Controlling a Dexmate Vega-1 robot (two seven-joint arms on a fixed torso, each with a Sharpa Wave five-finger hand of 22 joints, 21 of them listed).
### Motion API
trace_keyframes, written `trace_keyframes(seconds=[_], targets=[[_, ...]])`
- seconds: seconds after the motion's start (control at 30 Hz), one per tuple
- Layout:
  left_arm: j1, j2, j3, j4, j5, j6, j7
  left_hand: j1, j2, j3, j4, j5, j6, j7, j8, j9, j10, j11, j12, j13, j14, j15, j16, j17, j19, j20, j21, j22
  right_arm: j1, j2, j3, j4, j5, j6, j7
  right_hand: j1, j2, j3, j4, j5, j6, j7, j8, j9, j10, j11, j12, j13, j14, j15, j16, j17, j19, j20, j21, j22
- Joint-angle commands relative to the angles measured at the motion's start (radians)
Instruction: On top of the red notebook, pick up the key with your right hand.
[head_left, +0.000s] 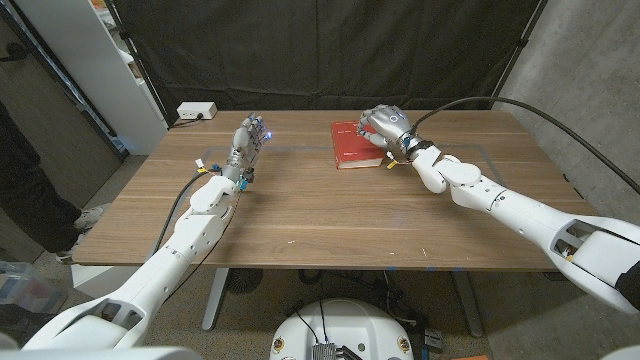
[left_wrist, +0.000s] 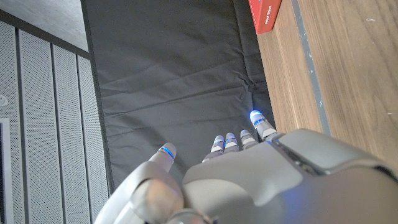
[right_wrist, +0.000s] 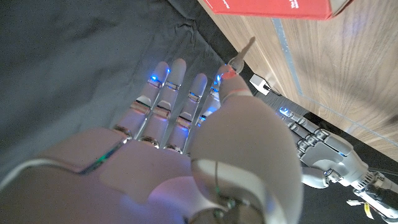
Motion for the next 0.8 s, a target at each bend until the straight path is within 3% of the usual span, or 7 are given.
trace_keyframes(seconds=[0.03, 0.8], targets=[[0.033, 0.021, -0.013, -0.037, -0.012, -0.008, 0.003, -0.003, 0.09, -0.001, 0.0, 0.007, 0.0, -0.001, 0.002, 0.005, -0.01, 0.005, 0.005, 0.003, -0.079, 0.007, 0.003, 0.003, -0.083, 0.005, -0.003, 0.004, -0.026, -0.001, 0.029, -0.046, 0.011, -0.04, -0.001, 0.015, 0.0, -0.005, 0.002, 0.011, 0.044, 0.034, 0.125, 0.052, 0.008, 0.0, 0.009, 0.002, 0.007, -0.156, -0.007, 0.003, 0.002, -0.003, 0.007, 0.0], [0.089, 0.063, -0.039, -0.099, -0.032, -0.014, 0.003, -0.003, 0.092, -0.002, 0.0, 0.008, 0.001, -0.001, 0.002, 0.005, -0.01, 0.004, 0.004, 0.003, -0.078, 0.006, 0.004, 0.002, -0.08, 0.005, -0.006, 0.004, -0.053, 0.001, 0.074, -0.127, 0.014, -0.103, -0.022, 0.02, -0.003, -0.013, 0.005, 0.02, 0.043, 0.034, 0.139, 0.043, 0.018, 0.0, 0.011, 0.002, 0.016, -0.156, -0.025, 0.017, -0.001, -0.005, 0.013, 0.0]])
